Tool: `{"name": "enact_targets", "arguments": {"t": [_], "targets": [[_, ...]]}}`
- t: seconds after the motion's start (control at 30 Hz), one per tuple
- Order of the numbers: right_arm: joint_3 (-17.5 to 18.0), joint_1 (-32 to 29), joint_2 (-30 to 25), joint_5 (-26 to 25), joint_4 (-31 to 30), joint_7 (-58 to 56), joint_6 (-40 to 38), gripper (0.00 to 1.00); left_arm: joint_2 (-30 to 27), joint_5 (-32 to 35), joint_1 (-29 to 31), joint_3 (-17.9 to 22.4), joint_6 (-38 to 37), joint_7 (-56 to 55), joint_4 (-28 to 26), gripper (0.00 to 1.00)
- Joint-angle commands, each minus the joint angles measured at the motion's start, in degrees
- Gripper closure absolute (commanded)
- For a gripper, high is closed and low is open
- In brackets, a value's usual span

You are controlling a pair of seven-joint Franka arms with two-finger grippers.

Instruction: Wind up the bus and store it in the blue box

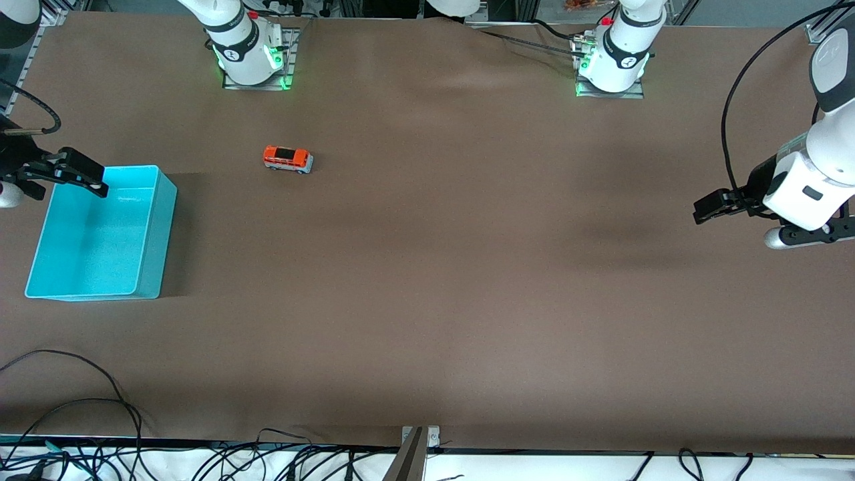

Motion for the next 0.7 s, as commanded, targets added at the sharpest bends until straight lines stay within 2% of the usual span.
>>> {"name": "enact_targets", "arguments": {"t": [0.0, 0.27, 0.67], "targets": [[-0.06, 0.09, -0.25, -0.42, 0.44, 0.37, -0.74, 0.00, -1.43, -1.77, 0.58, 0.03, -1.42, 1.26, 0.29, 0.00], [0.12, 0.09, -0.60, -0.42, 0.53, 1.25, -3.81, 0.00, -1.61, -1.68, -1.96, 3.01, -2.21, 2.23, 2.14, 0.00], [-0.06, 0.00, -0.43, -0.33, 0.44, 1.25, -4.43, 0.00, -5.21, -7.30, -17.69, 23.30, -3.35, 11.98, 1.70, 0.00]]}}
